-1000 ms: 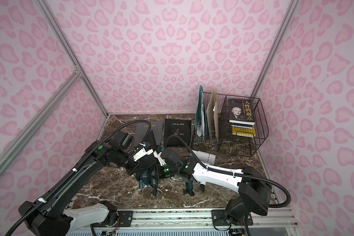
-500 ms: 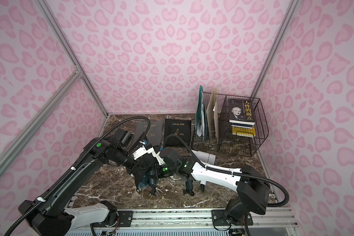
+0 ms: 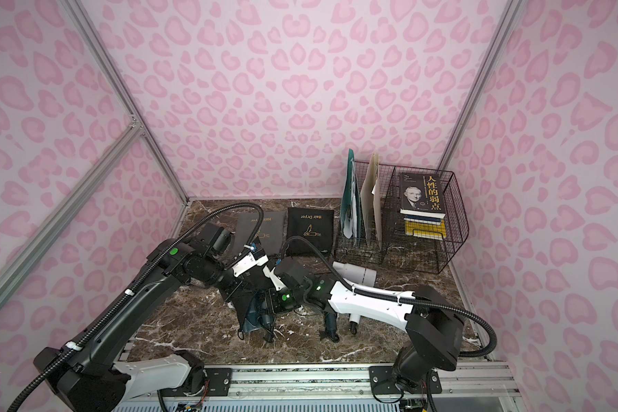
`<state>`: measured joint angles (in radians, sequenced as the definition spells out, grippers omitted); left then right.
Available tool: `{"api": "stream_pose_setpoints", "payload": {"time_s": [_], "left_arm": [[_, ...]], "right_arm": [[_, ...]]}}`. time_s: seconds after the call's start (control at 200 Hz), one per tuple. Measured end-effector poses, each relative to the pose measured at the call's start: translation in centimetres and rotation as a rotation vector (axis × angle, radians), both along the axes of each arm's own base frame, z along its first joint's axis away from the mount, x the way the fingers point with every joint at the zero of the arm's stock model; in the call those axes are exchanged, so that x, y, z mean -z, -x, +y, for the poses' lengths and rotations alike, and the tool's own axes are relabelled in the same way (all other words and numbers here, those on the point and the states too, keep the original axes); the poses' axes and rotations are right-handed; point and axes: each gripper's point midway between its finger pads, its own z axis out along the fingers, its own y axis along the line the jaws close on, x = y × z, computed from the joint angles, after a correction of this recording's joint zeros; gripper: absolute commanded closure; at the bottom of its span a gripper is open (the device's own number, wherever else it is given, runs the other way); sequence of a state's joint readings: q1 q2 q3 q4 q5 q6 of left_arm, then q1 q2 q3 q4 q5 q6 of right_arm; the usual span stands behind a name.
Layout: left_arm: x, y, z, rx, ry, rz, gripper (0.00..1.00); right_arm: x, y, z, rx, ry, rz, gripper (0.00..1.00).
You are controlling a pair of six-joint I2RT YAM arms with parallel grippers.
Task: Pack away hair dryers
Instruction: Place the hair dryer in the drawstring bag.
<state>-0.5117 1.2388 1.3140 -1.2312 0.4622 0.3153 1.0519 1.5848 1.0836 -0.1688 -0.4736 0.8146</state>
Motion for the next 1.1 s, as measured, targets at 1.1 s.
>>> {"api": "stream_pose_setpoints", "payload": {"time_s": [1.1], "left_arm": [[-3.4,0.2,0.2,0.037,0.038,-0.106,0.98]], "right_arm": [[-4.2,-0.3,-1.3,0.013,-0.026,-0.103,0.51]]}}
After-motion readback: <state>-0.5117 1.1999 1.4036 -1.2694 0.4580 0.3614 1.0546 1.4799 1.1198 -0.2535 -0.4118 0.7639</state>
